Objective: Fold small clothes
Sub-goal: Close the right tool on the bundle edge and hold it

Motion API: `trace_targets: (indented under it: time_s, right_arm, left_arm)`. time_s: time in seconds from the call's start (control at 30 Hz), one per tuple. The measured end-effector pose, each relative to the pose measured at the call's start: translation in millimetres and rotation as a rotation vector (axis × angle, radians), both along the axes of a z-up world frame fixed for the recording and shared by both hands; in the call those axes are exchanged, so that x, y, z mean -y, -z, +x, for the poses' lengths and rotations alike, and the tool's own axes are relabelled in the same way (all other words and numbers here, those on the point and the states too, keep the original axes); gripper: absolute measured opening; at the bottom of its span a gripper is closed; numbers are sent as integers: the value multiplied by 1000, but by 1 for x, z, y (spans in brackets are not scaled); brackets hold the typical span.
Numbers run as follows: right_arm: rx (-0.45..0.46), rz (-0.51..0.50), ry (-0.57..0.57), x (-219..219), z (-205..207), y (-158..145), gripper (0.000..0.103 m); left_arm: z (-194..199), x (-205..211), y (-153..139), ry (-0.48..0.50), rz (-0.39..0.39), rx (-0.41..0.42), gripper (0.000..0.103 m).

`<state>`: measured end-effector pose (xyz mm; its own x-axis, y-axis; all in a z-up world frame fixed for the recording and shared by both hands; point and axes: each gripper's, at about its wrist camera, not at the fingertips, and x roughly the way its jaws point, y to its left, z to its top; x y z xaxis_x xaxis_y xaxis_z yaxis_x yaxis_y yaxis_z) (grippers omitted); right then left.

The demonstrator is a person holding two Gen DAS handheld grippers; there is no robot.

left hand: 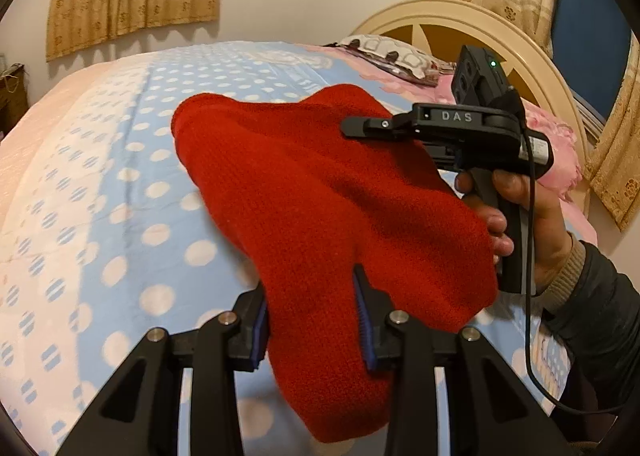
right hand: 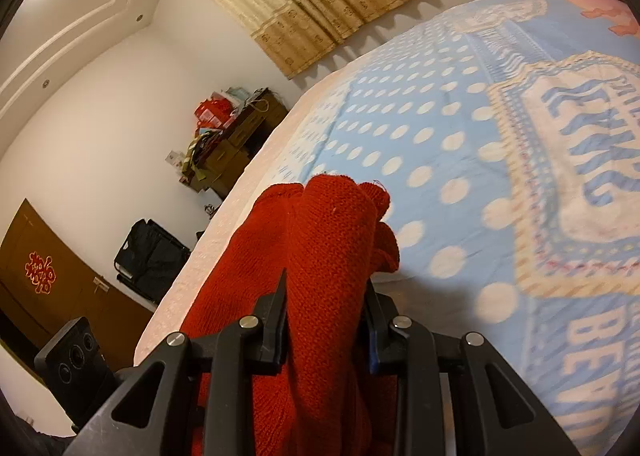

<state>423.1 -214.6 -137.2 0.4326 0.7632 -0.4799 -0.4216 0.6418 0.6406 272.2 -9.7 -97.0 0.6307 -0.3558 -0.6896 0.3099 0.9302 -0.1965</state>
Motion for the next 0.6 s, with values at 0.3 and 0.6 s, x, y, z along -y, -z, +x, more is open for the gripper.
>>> trace_targets:
  time_s: [0.3,0.6]
  right_arm:
    - [11,7,-81,-57,-17,-12,30]
    - [18,-1,-177,-124,-28,-21,30]
  left_arm:
    - [-26,-35,-6,-78,-9,30,36]
    - [-47,-77,-7,-181,-35,45,36]
